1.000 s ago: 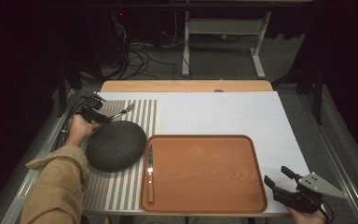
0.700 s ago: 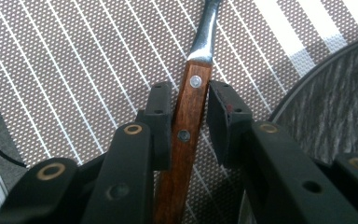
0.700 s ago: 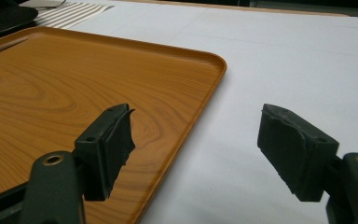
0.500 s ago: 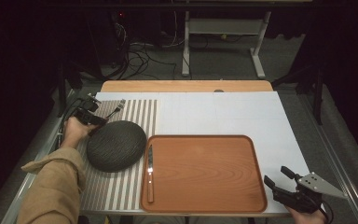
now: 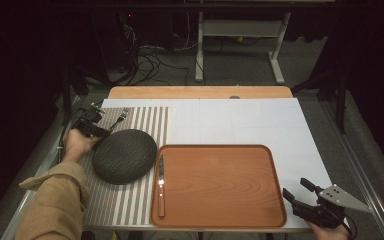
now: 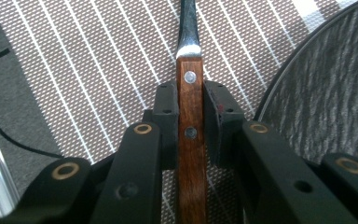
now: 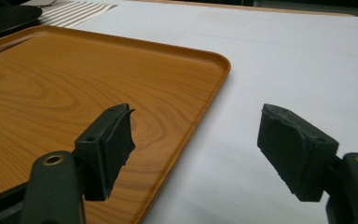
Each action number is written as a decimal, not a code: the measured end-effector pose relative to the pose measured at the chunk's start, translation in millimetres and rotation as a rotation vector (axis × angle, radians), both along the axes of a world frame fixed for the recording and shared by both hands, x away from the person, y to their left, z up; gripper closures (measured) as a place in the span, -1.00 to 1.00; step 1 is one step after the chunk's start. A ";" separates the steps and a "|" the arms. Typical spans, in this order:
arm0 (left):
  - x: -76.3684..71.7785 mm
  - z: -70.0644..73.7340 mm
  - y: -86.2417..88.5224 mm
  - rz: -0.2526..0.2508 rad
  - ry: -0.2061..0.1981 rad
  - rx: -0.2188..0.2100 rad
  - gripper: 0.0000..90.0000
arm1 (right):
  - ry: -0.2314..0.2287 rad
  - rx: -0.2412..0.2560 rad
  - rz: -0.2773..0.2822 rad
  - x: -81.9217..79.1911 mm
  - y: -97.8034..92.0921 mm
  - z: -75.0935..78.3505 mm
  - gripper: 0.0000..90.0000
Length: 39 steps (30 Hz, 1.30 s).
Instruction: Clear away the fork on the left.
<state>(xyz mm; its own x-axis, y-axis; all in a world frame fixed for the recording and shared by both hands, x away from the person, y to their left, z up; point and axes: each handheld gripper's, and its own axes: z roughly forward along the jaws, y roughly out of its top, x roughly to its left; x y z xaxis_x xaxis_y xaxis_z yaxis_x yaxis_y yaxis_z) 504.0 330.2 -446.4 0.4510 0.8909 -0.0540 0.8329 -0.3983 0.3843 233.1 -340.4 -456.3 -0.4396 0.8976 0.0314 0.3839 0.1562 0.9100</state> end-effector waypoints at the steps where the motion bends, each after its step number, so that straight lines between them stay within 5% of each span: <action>1: -0.9 0.0 0.6 0.003 0.002 -0.002 0.62 | 0.001 0.002 0.001 0.2 0.0 -0.1 -0.40; 9: -9.6 0.1 7.2 0.029 0.011 -0.014 0.62 | -0.003 -0.001 0.008 -0.5 0.3 0.1 -0.40; 15: -13.7 1.1 6.0 0.044 -0.001 0.017 0.62 | 0.000 0.001 0.011 -0.2 0.7 0.2 -0.40; 26: -32.2 16.3 16.9 0.082 -0.057 -0.005 0.62 | -0.002 0.017 0.025 0.8 0.0 0.1 -0.40; 30: -44.4 24.2 16.5 0.104 -0.080 -0.045 0.62 | -0.005 0.025 0.042 0.7 0.0 0.1 -0.40; 39: -70.6 36.5 4.8 0.091 -0.126 -0.026 0.62 | -0.022 0.026 0.092 0.4 2.7 1.3 -0.40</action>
<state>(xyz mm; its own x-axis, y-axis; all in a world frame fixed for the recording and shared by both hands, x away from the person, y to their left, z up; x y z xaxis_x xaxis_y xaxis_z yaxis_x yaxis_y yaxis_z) 433.4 335.0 -409.9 0.3728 0.9276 -0.0256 0.8097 -0.3116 0.4973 233.5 -337.7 -455.0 -0.5211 0.8524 0.0435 0.3493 0.1664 0.9221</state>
